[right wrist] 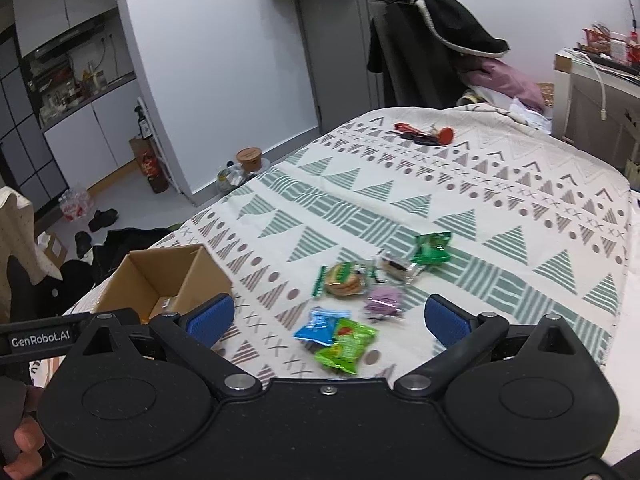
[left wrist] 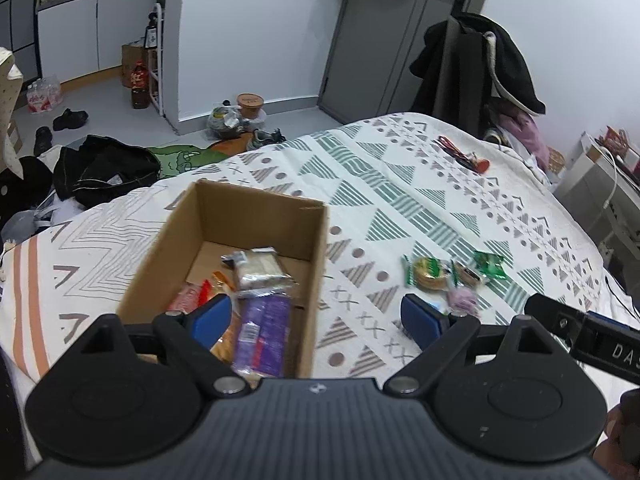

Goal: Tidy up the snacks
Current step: 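Move both empty tools back to the remaining snacks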

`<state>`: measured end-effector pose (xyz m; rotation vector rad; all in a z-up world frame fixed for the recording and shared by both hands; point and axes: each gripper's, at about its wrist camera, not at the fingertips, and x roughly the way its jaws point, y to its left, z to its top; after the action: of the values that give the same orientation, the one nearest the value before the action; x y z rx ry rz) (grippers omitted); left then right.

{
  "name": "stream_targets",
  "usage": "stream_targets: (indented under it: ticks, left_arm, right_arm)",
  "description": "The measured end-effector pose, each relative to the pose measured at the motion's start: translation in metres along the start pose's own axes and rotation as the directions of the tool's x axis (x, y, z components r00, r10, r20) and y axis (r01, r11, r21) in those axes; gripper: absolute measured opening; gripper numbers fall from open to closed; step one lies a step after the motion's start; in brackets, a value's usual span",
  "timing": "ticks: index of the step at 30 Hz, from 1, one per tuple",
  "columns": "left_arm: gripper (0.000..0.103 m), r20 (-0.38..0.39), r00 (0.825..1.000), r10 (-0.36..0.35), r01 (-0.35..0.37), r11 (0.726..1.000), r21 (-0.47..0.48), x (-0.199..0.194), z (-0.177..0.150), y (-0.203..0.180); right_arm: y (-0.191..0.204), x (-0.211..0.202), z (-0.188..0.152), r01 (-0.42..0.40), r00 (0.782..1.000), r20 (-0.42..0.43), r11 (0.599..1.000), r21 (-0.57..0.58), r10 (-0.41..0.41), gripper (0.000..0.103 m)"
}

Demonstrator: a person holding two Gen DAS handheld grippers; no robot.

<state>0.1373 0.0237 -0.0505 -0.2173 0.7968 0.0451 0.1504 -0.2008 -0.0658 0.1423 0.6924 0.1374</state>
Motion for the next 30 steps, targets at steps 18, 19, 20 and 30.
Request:
stream_targets:
  ticks: [18,19,20,30]
  left_arm:
    - [0.091,-0.006,1.0,0.006,-0.006,0.998,0.056,-0.008,-0.008,-0.048]
    - [0.091,-0.003,1.0,0.009,-0.009,0.998,0.059,-0.008,-0.009,-0.05]
    - [0.091,-0.001,1.0,0.011,-0.011,0.998,0.06,-0.008,-0.009,-0.051]
    - [0.09,0.005,1.0,0.022,-0.023,0.999,0.049,0.002,-0.01,-0.059]
  right_arm:
    - [-0.062,-0.019,-0.006,0.021,1.0,0.013,0.998,0.057,-0.022,0.103]
    - [-0.064,-0.018,-0.007,0.021,1.0,0.011,0.998,0.058,-0.021,0.103]
    - [-0.067,-0.018,-0.008,0.02,1.0,0.01,0.998,0.058,-0.021,0.103]
    - [-0.096,-0.004,-0.02,-0.003,1.0,-0.03,0.998,0.062,0.005,0.102]
